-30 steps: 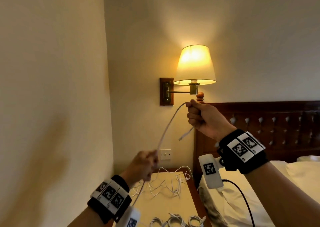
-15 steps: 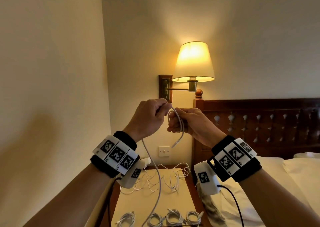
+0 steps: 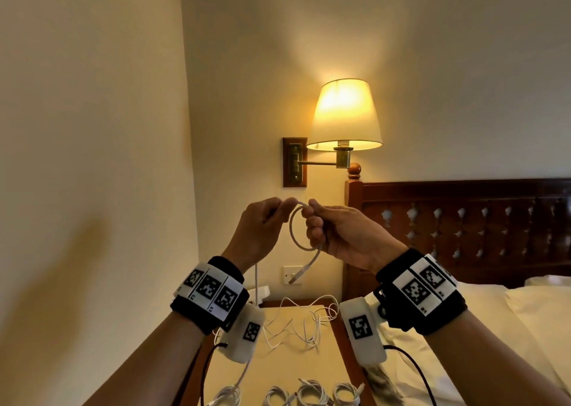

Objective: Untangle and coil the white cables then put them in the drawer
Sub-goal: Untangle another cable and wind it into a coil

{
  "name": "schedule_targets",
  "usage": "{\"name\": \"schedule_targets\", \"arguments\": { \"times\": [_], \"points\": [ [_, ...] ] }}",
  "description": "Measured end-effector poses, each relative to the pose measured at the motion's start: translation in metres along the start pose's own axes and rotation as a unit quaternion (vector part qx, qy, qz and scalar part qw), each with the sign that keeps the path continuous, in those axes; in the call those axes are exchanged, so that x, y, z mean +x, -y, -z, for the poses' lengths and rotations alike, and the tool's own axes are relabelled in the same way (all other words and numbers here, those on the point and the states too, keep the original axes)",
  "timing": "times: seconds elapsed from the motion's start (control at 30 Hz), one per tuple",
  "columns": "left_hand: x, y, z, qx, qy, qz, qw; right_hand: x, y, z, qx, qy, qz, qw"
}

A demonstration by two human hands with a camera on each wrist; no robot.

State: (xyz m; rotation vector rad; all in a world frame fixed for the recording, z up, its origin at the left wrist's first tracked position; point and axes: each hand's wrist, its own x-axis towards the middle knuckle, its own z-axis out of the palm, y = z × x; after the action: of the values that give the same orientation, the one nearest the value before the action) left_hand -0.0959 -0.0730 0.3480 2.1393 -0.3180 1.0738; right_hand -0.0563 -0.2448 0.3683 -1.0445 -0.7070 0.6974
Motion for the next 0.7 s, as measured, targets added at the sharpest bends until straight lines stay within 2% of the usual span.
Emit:
{"name": "schedule_targets", "arguments": {
  "times": [0.07,0.17,0.23,0.3,0.43,0.5,0.57,0.7],
  "points": [
    [-0.009,0.015,-0.003,-0.064,0.014,0.033,0.997,-0.002,0.005,0.0,0.054,0.009,0.0,0.999],
    [-0.039,0.042,-0.006,-0.131,0.047,0.121,0.983,-0.004,0.019,0.007,0.113,-0.014,0.033,0.993],
    [-0.061,0.057,-0.007,-0.121,0.07,0.161,0.977,-0.006,0.03,0.015,0.128,-0.038,0.058,0.989],
    [-0.075,0.06,-0.008,-0.092,0.117,0.162,0.975,-0.007,0.034,0.02,0.095,-0.06,0.072,0.991],
    [-0.074,0.019,-0.009,0.02,0.264,0.056,0.963,-0.001,0.017,0.019,-0.124,-0.082,0.089,0.985],
    [-0.068,-0.013,-0.006,0.04,0.301,0.016,0.953,0.003,0.006,0.014,-0.182,-0.067,0.093,0.977],
    [-0.059,-0.041,0.0,0.038,0.295,-0.023,0.954,0.005,-0.001,0.009,-0.217,-0.061,0.097,0.969],
    [-0.042,-0.056,0.01,0.032,0.186,-0.091,0.978,0.008,-0.011,0.006,-0.298,-0.084,0.109,0.945]
  ]
}}
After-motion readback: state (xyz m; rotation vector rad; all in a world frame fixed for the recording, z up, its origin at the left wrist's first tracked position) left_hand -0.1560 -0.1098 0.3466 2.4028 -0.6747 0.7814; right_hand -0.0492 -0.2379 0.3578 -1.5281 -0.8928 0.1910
